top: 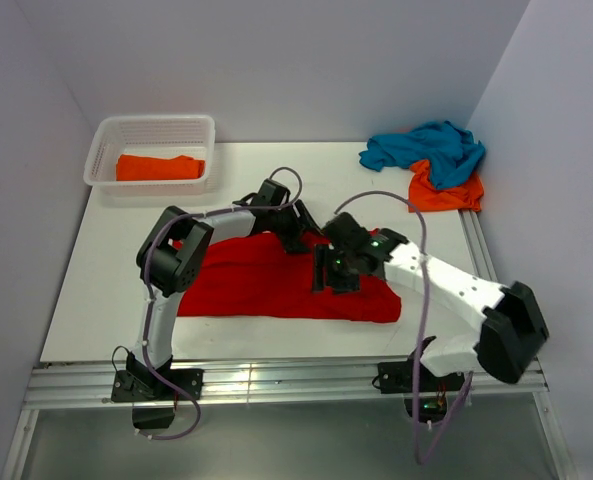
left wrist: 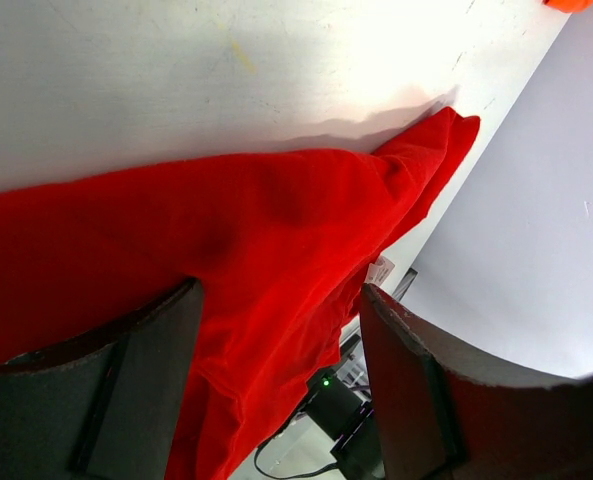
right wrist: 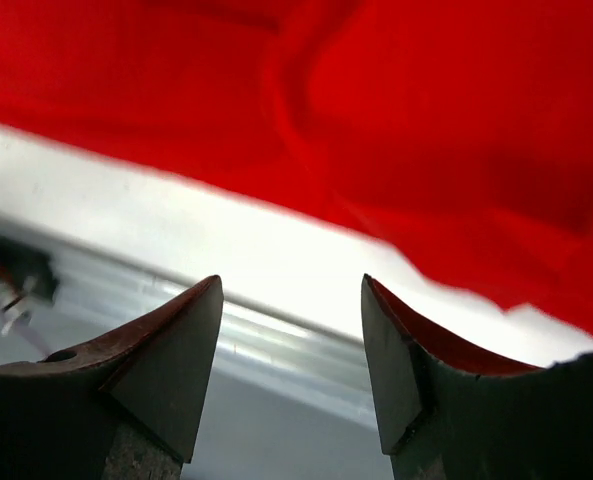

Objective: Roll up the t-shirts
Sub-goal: Fold the tshirt

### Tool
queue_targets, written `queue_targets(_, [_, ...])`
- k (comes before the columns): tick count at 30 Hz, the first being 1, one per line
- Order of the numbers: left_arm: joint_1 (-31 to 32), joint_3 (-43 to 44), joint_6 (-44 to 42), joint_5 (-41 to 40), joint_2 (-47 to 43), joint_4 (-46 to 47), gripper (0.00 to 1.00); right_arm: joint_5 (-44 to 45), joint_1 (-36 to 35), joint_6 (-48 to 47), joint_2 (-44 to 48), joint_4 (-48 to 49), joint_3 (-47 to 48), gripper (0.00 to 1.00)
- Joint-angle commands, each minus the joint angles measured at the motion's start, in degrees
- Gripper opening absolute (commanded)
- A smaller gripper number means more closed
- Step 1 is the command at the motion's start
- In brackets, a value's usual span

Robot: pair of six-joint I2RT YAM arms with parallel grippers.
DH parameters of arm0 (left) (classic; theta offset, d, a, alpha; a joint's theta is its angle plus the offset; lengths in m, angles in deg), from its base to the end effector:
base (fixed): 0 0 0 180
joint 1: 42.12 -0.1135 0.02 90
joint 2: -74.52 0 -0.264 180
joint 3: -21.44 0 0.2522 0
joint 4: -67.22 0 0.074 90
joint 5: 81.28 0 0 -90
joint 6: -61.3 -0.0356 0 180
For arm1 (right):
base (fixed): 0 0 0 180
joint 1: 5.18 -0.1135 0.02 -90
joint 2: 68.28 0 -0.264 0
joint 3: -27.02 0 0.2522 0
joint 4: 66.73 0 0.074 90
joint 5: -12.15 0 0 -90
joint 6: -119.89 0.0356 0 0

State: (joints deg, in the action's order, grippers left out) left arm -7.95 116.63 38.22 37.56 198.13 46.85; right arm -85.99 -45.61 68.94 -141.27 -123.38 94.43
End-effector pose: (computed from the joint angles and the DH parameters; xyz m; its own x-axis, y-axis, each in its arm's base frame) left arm 0.3687 -0.2710 0.1342 -0.9385 -0.3369 0.0756 -0.2767 0.6029 -0.7483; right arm 0.1830 0.1625 0.2448 -0.9591 0.0021 -0.2829 -0.1132 0.9135 0.3908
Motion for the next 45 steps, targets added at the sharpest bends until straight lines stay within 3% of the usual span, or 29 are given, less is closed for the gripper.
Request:
queue_targets(1, [0.19,0.49,-1.17,-1.77,1.98,-0.86,0.70,10.40,-4.38,1.47,-6.80,-1.22,8.12,0.65])
queue_targets(2, [0.19,0.49,-1.17,-1.68,1.98,-0.86,0.71,14.78,-5.44,1.56,-9.60,-3.40,11.45,0.65])
queue_targets(9, [0.19,0.49,-1.17,-1.60,2.07,-0.60,0.70,23.94,-10.37,1.47,-21.22,-8.43,21.31,0.65])
queue_targets(14, [0.19,0.49,-1.17,-1.16,2.25,-0.25,0.70,30.63,-14.50,4.54,-29.92,-17.39,29.40,0.65])
queue_targets(23, [0.10,0.05,-1.70,-0.80,2.42,-0.42,0.71,35.11,-14.77,7.27,-35.73,-20.39,31.26,0.64])
queue_targets(42, [-0.07,-0.66,-1.70,0.34,2.16,-0.15,0.71,40.39,-14.33,7.01,-38.53,-13.62,31.16,0.61])
queue_targets(45, [-0.07,-0.57,-1.79,0.34,2.16,-0.50,0.70,41.45,-13.89,7.18,-39.33,-14.41,31.00,0.56])
